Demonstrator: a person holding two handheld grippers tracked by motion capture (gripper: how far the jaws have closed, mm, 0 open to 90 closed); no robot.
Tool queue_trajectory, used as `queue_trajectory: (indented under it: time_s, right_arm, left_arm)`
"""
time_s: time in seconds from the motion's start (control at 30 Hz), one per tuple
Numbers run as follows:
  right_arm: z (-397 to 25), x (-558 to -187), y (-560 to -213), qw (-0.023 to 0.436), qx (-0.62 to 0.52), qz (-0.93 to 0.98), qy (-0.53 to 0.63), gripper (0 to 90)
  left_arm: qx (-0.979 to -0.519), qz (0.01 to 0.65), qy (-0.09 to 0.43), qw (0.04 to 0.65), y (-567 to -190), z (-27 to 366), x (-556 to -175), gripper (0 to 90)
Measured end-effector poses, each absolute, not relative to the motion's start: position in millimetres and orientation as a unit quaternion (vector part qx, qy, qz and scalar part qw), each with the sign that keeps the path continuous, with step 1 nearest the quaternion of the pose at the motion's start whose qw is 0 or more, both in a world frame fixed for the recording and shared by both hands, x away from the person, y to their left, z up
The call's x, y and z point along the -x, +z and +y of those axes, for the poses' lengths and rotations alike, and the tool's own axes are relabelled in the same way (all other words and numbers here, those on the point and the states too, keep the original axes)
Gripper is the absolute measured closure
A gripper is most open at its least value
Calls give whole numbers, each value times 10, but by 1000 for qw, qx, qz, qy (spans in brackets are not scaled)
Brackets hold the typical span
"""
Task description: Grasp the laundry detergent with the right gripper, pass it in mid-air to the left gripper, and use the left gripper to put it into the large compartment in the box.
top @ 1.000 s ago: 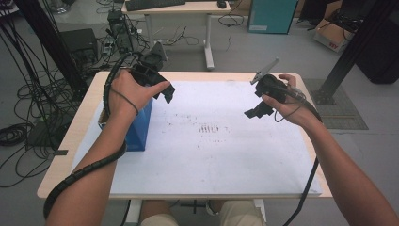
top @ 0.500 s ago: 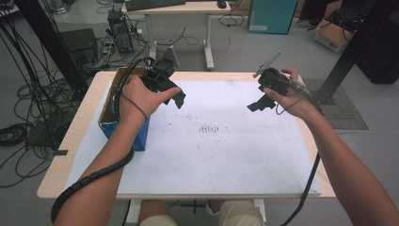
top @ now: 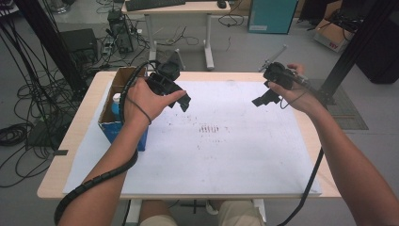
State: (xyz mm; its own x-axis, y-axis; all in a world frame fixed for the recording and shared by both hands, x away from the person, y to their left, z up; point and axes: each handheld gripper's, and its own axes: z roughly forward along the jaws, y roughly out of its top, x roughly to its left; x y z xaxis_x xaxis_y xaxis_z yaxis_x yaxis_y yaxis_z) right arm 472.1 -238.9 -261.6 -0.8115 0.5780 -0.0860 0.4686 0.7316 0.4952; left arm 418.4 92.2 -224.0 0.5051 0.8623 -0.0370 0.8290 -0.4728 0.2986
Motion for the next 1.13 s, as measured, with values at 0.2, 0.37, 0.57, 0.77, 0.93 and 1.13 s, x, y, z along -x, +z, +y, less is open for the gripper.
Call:
queue_trajectory:
  time_s: [0.2, 0.37, 0.57, 0.77, 0.93, 1.13]
  right_arm:
    - [-2396, -4744, -2613, 117, -276, 927, 225, 54]
    - [-2383, -4747, -2617, 116, -281, 926, 225, 54]
    - [-2393, -4743, -2603, 120, -274, 928, 222, 54]
    - [-2388, -4724, -2602, 118, -281, 927, 220, 54]
    - [-2394, -4724, -2604, 119, -280, 926, 221, 55]
    - [-2403, -4717, -2610, 119, -278, 927, 221, 54]
  left_arm:
    - [-856, 495, 55, 140, -2266, 926, -4190, 95]
    - [-855, 495, 55, 140, -2278, 934, -4193, 95]
    - [-857, 493, 54, 141, -2274, 929, -4186, 95]
    - [-858, 491, 55, 144, -2273, 921, -4175, 95]
    - [-858, 490, 55, 145, -2276, 913, -4169, 95]
    - [-858, 489, 54, 147, -2271, 904, -4159, 95]
